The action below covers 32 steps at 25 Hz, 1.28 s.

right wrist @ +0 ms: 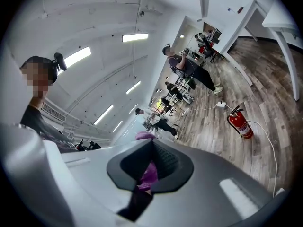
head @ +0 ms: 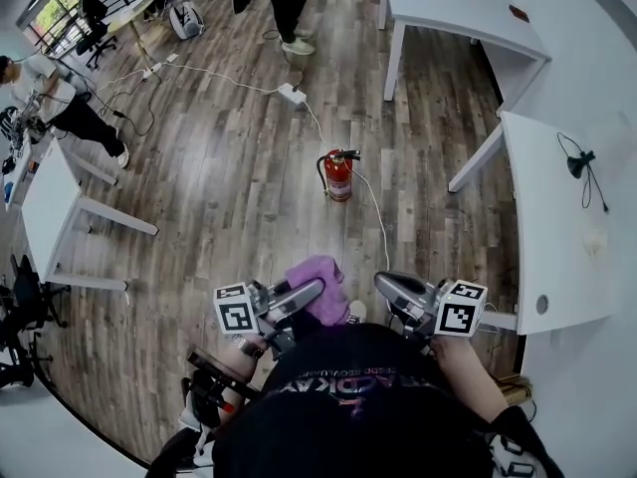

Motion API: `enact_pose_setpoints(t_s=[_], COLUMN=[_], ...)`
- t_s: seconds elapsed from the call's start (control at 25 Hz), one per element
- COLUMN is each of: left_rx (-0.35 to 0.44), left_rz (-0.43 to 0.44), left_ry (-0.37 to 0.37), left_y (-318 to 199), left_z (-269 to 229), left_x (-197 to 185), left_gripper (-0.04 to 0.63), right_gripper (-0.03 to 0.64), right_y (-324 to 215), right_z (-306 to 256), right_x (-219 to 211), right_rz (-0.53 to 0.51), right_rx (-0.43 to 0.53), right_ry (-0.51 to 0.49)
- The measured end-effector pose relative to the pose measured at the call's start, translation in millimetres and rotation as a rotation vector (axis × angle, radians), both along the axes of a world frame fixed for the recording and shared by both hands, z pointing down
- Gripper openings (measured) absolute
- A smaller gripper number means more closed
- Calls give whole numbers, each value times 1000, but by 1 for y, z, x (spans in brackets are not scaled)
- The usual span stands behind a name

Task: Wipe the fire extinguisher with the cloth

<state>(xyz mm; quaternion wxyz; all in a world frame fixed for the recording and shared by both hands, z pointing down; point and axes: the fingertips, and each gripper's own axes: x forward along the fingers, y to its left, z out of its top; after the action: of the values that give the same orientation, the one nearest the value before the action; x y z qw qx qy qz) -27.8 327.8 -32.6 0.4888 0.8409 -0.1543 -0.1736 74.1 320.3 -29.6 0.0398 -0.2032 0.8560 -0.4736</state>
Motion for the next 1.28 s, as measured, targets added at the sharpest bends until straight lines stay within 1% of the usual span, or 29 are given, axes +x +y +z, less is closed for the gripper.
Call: enact_pose_setpoints(t_s=[0.16, 0.4, 0.68, 1.08, 1.28], left_rx=[-13, -40, -35, -50, -55], left_rz=[-22, -48, -18, 9, 7], left_ry=[21, 24, 5, 10, 11], left_y=[2, 3, 3, -5, -6], left_z=[2, 8, 8, 11, 12], left_x=[2, -4, 2, 11, 11], left_gripper=[74, 74, 74, 74, 74], right_gripper=[2, 2, 2, 2, 2], right_y=[5, 6, 9, 4, 3], right_z=[4, 8, 11, 15, 16], right_x=[-3, -10, -11, -4, -4], right_rz=[-22, -55, -59, -40, -38], right_rx=[-14, -27, -37, -49, -52], right_ry=[3, 2, -10, -6, -8])
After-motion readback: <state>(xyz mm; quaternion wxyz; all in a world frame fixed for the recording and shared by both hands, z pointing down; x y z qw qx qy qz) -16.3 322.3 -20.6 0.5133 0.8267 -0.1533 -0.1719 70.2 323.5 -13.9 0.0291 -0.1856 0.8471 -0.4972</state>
